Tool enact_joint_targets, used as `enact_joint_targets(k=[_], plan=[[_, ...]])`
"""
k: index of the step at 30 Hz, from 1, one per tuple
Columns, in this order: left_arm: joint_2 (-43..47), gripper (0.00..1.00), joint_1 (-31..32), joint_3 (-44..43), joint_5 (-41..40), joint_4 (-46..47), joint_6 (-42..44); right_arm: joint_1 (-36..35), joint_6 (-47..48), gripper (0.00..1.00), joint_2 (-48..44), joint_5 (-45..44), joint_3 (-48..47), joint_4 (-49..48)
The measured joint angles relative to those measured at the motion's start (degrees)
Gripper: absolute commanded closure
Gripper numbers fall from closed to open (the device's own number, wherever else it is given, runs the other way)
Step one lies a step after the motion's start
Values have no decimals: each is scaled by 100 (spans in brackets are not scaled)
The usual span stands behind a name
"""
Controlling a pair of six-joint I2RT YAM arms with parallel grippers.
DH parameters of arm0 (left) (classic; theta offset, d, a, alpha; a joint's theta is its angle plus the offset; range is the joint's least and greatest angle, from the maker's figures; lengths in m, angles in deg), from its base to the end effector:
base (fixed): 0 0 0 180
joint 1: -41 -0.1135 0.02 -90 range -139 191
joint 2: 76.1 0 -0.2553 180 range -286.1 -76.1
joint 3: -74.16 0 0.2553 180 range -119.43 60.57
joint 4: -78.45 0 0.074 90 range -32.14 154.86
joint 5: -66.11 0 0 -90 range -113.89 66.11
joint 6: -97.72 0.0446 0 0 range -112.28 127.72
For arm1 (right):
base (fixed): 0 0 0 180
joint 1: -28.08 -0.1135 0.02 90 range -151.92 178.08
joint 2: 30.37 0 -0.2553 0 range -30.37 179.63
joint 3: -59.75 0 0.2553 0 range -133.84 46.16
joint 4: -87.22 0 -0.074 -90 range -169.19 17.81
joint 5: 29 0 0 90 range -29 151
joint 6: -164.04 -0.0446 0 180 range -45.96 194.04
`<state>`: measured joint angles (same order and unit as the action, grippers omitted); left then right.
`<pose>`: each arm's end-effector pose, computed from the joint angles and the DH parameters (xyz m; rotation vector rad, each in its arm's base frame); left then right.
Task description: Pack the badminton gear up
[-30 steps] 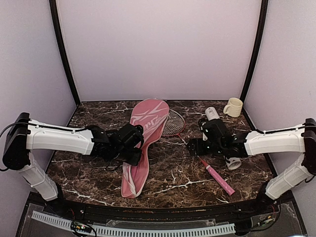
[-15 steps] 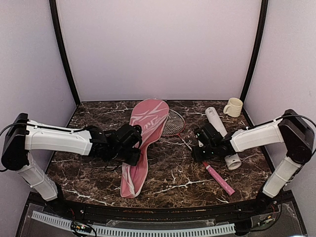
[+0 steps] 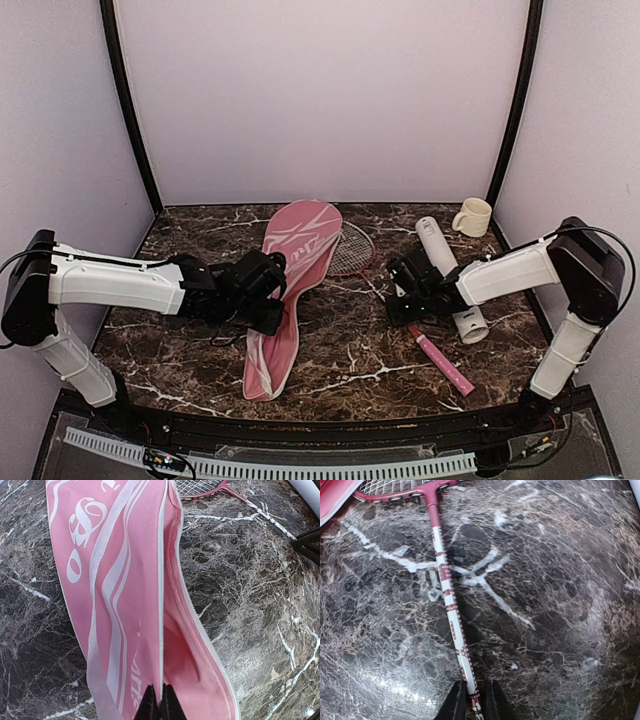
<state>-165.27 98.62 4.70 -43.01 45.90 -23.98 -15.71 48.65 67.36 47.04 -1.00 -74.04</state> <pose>0.1878 -0.2690 0.1908 0.4090 2.4013 -0.2929 0.2416 0.2167 0.1160 -0.3077 2.4922 0.1864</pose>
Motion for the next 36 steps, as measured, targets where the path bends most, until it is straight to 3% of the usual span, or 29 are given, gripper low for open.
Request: enact_joint_targets(k=[3, 15, 30, 36], plan=[[0, 100, -13, 9, -2, 2, 0, 0, 118, 100, 9, 111, 4, -85], [107, 100, -118, 68, 0, -4, 122, 20, 87, 100, -474, 284, 188, 138], [350, 100, -402, 168, 79, 0, 352, -26, -435, 100, -2605, 188, 555, 1316], [568, 100, -684, 389, 177, 37, 407, -387, -741, 100, -3375, 173, 859, 1661]])
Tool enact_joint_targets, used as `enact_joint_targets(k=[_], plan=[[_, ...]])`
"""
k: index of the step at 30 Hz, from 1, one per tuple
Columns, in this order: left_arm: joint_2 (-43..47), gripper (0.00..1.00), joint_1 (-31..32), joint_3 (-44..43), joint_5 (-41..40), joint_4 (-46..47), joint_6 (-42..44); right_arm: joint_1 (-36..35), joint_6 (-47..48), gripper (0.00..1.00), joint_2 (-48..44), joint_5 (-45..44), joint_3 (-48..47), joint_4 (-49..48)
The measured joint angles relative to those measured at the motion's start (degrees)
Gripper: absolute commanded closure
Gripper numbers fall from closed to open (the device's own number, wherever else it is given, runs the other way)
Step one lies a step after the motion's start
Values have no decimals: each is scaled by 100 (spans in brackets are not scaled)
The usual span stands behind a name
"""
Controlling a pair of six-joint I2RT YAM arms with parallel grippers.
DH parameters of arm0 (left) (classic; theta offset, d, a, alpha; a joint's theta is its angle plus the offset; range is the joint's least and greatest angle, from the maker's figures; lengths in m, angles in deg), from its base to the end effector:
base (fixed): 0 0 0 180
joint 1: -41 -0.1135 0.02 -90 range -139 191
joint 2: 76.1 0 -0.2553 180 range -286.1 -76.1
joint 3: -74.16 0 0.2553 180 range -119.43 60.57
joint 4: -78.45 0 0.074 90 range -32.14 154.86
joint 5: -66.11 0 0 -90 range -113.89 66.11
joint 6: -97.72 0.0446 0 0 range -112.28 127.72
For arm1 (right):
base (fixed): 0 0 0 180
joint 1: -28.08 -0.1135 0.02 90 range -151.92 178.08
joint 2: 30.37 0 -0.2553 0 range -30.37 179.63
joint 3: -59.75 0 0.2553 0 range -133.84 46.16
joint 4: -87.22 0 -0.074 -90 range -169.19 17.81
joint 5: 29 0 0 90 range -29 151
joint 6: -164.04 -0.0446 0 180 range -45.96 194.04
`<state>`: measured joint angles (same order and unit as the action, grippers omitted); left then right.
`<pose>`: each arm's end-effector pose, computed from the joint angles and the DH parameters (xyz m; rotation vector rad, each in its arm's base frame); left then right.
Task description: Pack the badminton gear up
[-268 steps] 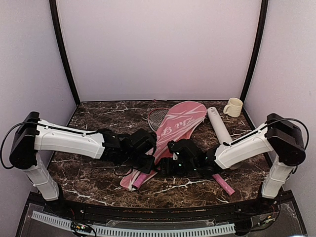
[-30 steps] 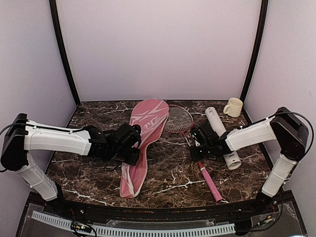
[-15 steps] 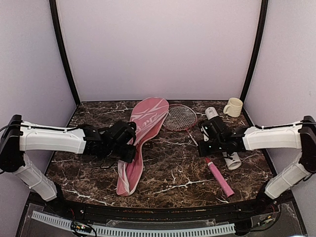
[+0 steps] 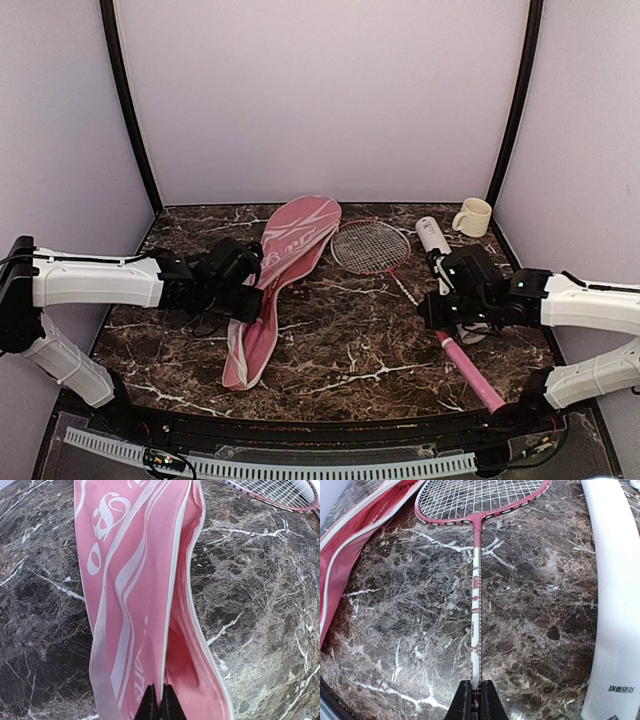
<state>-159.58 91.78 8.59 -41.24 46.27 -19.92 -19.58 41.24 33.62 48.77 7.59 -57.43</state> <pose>0.2055 -0.2308 0.1992 0.3519 2.3836 -0.2678 0.1672 0.1694 0.2044 -0.2111 2.4009 0.4129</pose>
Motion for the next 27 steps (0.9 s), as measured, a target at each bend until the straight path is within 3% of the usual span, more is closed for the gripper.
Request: enact_joint_targets(k=[7, 18, 27], plan=[[136, 100, -330, 208, 238, 146, 31, -570, -332, 100, -647, 0, 223, 258], [385, 100, -479, 238, 380, 223, 61, -1340, -511, 100, -839, 238, 254, 874], [435, 100, -494, 299, 560, 326, 190, -1486, -546, 100, -837, 605, 337, 581]])
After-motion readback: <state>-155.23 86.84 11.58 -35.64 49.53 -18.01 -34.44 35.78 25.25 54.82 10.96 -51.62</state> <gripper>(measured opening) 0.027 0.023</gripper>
